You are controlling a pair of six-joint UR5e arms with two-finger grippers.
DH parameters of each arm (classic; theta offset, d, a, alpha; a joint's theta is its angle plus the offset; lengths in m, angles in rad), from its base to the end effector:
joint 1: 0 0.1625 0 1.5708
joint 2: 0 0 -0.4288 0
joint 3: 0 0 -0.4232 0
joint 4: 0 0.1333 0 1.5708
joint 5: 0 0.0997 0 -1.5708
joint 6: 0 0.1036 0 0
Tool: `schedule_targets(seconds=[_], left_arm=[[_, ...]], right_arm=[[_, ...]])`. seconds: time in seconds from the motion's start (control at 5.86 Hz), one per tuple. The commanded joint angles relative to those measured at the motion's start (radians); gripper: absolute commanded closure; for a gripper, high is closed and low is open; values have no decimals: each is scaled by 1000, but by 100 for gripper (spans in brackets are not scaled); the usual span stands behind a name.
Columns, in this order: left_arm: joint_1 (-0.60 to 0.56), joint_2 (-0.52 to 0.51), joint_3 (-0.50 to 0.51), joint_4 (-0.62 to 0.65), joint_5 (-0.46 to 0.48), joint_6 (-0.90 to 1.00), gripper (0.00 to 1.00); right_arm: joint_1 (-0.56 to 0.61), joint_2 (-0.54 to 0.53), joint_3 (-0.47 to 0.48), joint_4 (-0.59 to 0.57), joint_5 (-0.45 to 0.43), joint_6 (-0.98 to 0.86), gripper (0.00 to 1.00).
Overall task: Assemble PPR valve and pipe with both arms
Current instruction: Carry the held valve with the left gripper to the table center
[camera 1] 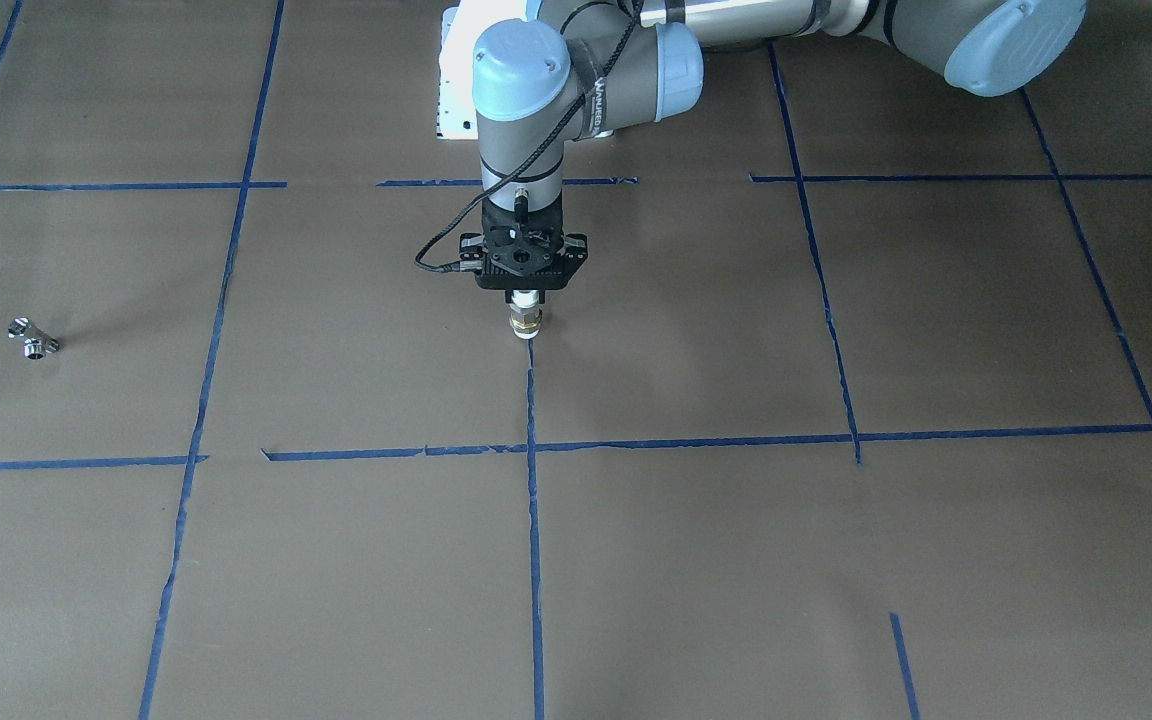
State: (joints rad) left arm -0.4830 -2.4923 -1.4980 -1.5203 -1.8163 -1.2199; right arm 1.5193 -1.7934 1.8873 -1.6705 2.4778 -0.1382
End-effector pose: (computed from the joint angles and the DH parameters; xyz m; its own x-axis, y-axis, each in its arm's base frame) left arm 0.6253 -0.4500 0.1029 0.6824 0.0187 -0.7308 0.0658 0.9940 0.0869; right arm 0.0297 -0.4281 0.6054 0.6026 -0.1645 0.7809 0.1358 0.9854 0.1028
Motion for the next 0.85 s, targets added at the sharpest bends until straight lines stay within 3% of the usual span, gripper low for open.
schedule_targets(seconds=[0.0,0.17,0.34,0.51,0.68], left_arm=[[3,1,1,-1,0,0,77],[3,3,1,-8,0,2,64],[3,3,1,-8,0,3,31],[3,12,-7,-8,0,3,16],[1,13,-19,-5,0,0,13]], right_arm=[[-4,0,-2,0,-3,-4,0],[-5,2,-4,-2,-2,5,0],[-5,2,-2,-2,1,6,0],[-7,3,-1,0,3,5,0],[-17,3,-2,43,12,5,0]])
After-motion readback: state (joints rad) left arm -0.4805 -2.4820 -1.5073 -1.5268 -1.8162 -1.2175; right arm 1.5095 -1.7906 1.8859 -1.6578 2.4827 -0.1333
